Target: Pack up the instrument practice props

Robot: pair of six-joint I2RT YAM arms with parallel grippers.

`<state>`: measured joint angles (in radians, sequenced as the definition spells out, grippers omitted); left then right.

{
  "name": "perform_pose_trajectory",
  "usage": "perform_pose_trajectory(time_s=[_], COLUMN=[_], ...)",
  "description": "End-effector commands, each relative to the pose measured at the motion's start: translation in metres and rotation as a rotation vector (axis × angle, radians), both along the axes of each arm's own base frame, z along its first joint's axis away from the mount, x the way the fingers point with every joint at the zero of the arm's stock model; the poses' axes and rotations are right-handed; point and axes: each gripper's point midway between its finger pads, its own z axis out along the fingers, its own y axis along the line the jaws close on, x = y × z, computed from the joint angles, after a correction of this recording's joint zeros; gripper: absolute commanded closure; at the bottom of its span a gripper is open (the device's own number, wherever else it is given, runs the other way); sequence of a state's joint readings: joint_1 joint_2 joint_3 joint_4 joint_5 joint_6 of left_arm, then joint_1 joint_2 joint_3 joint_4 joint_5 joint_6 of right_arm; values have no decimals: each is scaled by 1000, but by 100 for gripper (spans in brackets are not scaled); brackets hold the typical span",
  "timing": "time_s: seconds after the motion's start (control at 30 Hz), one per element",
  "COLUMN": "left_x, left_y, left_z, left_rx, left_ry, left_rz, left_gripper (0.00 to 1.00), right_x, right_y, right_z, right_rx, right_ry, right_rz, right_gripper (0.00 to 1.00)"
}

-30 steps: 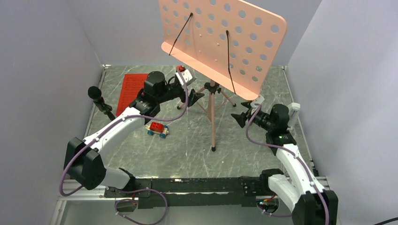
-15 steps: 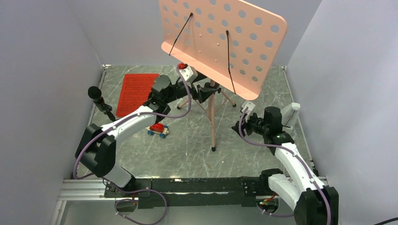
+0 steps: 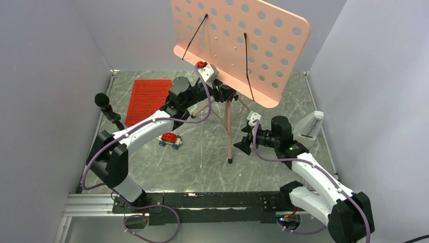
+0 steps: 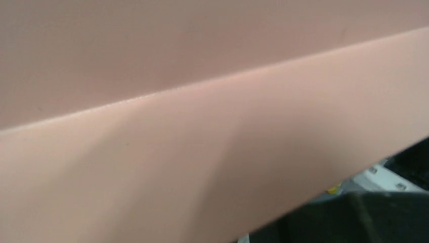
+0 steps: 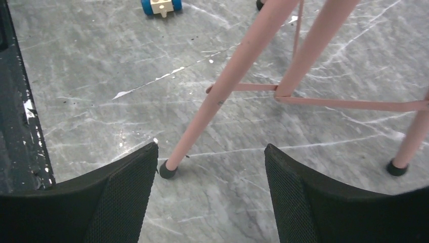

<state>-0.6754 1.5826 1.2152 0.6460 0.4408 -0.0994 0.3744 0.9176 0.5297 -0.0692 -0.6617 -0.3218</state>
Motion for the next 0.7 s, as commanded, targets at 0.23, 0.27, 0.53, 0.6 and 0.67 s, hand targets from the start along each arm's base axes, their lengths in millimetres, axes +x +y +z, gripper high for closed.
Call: perform_pose_trajectory(time_s=[0.23,0.27,0.53,0.6,0.67], left_x=[2,2,1,1,3], left_y=[-6,-6,-8,-7,-5], left_z=[8,8,10,13,22], left_rx=[35,43,57,53,46], left_ry=[9,10,-11,-10,-7], left_rz=[-17,-15,-26,-21,-4], left_gripper=[63,67,94,99,99], right_x=[24,24,29,25,21], right_y=[46,49,51,54,54], right_z=[-15,-18,-38,-34,-26], right_rx=[123,120,112,100,66], right_ry=[107,115,221,220,215], right_rz=[-58,-60,-137,-103,-60], right_gripper=[19,19,54,70,84])
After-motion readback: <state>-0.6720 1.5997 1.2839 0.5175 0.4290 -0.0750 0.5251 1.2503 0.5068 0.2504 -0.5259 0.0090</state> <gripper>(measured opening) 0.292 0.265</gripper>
